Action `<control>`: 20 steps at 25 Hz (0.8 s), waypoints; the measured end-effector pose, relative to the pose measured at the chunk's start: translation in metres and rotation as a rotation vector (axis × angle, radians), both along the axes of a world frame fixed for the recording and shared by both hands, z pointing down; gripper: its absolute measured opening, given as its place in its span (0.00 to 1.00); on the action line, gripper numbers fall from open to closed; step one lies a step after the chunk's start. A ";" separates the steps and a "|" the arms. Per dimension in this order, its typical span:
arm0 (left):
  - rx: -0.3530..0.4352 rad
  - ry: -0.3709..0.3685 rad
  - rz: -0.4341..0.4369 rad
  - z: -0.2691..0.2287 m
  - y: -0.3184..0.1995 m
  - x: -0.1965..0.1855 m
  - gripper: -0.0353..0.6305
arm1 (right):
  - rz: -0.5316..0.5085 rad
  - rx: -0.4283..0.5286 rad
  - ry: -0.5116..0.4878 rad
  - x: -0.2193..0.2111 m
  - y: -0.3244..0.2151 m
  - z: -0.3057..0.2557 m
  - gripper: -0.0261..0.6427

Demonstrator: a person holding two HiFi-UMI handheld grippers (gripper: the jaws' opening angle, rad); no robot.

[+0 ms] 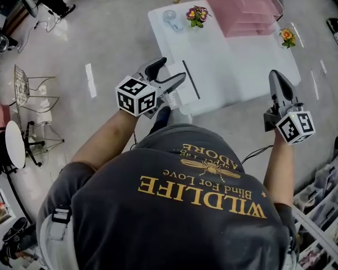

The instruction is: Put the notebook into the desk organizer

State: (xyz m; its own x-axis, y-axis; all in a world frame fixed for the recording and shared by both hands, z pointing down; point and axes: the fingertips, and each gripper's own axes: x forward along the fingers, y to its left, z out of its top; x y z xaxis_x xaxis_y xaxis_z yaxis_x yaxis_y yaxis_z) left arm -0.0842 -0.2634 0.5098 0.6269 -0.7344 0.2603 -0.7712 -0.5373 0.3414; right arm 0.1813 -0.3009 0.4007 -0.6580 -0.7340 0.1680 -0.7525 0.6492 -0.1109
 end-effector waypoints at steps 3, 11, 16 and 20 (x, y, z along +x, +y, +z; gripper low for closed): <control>-0.102 0.004 -0.079 0.049 0.011 -0.022 0.59 | -0.034 -0.011 0.014 -0.011 0.002 0.013 0.04; -0.475 0.066 -0.263 0.194 0.033 -0.072 0.59 | -0.094 -0.039 0.047 -0.039 0.008 0.023 0.04; -0.631 0.197 -0.259 0.231 0.026 -0.065 0.59 | -0.087 -0.054 0.064 -0.045 0.009 0.026 0.04; -0.674 0.257 -0.232 0.235 0.012 -0.051 0.53 | -0.068 -0.066 0.075 -0.045 0.006 0.026 0.04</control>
